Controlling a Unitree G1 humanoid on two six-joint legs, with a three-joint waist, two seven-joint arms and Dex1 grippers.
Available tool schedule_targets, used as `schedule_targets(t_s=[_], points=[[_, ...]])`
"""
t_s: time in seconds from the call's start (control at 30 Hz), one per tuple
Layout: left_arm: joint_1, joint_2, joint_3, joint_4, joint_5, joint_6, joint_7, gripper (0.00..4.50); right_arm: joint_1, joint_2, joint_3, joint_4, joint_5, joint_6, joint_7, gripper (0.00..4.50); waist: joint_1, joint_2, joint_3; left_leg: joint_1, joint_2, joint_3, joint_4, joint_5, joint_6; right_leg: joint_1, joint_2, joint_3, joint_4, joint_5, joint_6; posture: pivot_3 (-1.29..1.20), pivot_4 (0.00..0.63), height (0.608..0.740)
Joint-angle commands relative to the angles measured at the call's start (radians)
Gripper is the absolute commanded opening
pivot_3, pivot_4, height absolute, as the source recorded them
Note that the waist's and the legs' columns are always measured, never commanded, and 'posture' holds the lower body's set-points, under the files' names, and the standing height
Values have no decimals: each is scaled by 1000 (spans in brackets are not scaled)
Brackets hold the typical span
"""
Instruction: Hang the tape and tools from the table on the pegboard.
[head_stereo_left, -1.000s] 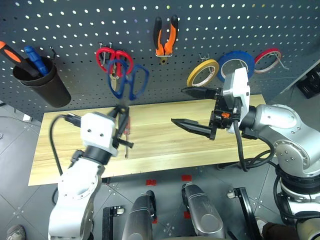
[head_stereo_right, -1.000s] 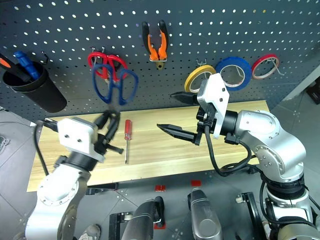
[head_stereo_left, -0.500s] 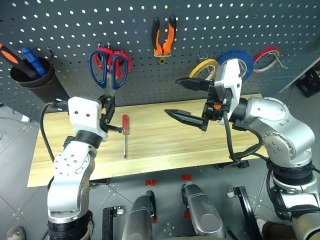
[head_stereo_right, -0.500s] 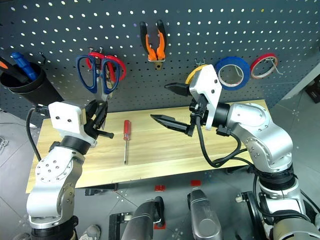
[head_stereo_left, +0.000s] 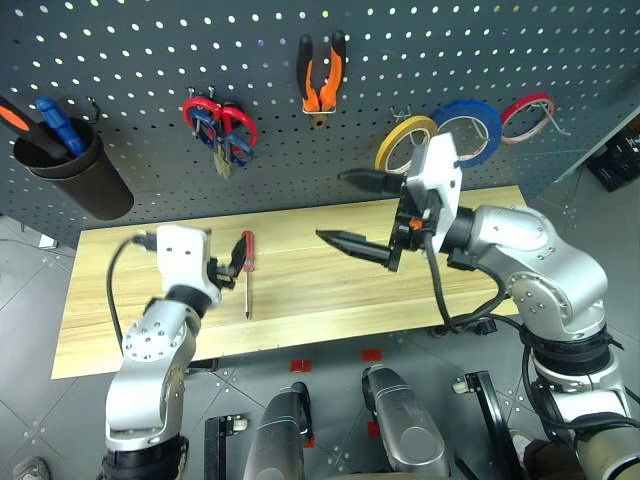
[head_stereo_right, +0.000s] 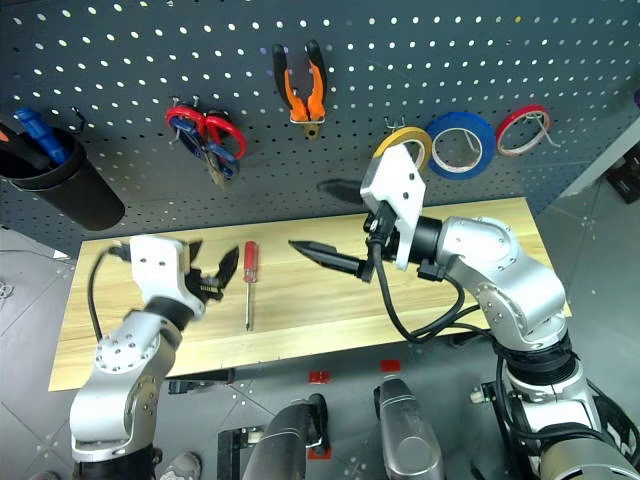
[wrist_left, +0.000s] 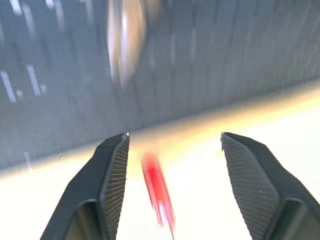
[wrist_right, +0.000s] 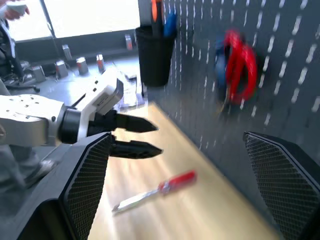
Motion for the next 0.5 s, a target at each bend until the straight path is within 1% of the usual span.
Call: schedule_targets(t_s=[0.03, 0.13, 0.23, 0.33, 0.4, 0.5], points=[[-44, 26, 33, 109, 13, 85, 34, 2927, -13, 39, 50, -35, -25, 113, -106, 4500, -1, 0, 0, 0, 0, 0, 0, 0, 0, 0, 0, 0, 0, 0, 0, -348, 341, 740], [-135, 60, 27, 251, 17, 140, 33, 2927, -31, 79, 85, -41, -29, 168, -139, 4500, 0, 0, 0, 0, 0, -1, 0, 0, 0, 0, 0, 0, 1, 0, 0, -344, 352, 740], [-223, 81, 11, 367, 12, 157, 16, 2927, -42, 112, 105, -49, -26, 201, -158, 4500, 2, 0, 0, 0, -1, 0, 1, 0, 0, 0, 0, 0, 1, 0, 0, -336, 362, 740], [-355, 76, -11, 579, 30, 129, 22, 2927, -51, 142, 130, -42, -35, 216, -173, 4500, 8, 0, 0, 0, -1, -1, 1, 0, 0, 0, 0, -1, 0, 0, 0, -330, 374, 740], [-429, 64, -28, 685, 42, 104, 29, 2927, -57, 147, 136, -45, -35, 218, -171, 4500, 13, 0, 0, 0, -1, 0, 1, 0, 0, 0, 0, -1, 0, 1, 0, -325, 383, 740], [-501, 50, -49, 789, 53, 66, 25, 2927, -65, 151, 145, -49, -36, 217, -164, 4500, 15, 0, 0, 0, -1, 0, 1, 0, 0, -1, -1, -1, 0, 1, 0, -331, 386, 740]])
